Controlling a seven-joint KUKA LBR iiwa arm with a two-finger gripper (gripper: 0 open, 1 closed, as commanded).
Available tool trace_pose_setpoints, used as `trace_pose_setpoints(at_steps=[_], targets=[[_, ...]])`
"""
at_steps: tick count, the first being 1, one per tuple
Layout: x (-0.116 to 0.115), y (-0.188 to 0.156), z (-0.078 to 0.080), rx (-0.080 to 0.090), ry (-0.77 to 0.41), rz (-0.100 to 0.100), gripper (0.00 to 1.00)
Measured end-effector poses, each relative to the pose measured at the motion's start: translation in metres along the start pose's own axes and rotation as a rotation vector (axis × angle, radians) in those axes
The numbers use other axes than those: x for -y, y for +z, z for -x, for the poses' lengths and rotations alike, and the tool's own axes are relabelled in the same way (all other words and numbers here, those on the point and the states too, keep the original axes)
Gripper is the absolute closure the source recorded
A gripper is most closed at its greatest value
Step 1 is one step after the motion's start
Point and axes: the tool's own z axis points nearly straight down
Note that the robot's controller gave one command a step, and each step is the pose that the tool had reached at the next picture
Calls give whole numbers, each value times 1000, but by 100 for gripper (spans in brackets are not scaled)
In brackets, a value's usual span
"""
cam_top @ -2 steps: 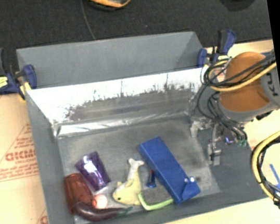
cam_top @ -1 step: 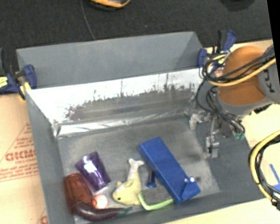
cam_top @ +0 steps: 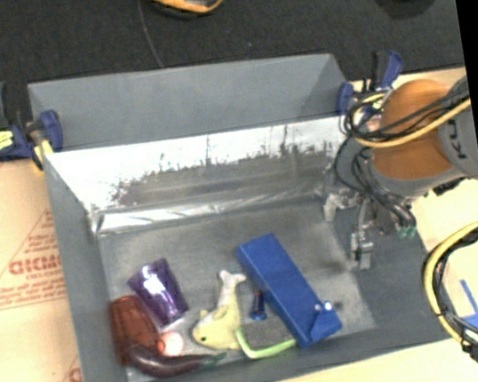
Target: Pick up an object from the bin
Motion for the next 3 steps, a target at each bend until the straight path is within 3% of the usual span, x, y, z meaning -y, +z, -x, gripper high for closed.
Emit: trace_pose_setpoints(at_steps=[1,2,3], targets=[[-9,-31,-4,-1,-24,-1,0],[-11,-19,-5,-1,-281,0,0],[-11,3,3,7,-118,-1,0]])
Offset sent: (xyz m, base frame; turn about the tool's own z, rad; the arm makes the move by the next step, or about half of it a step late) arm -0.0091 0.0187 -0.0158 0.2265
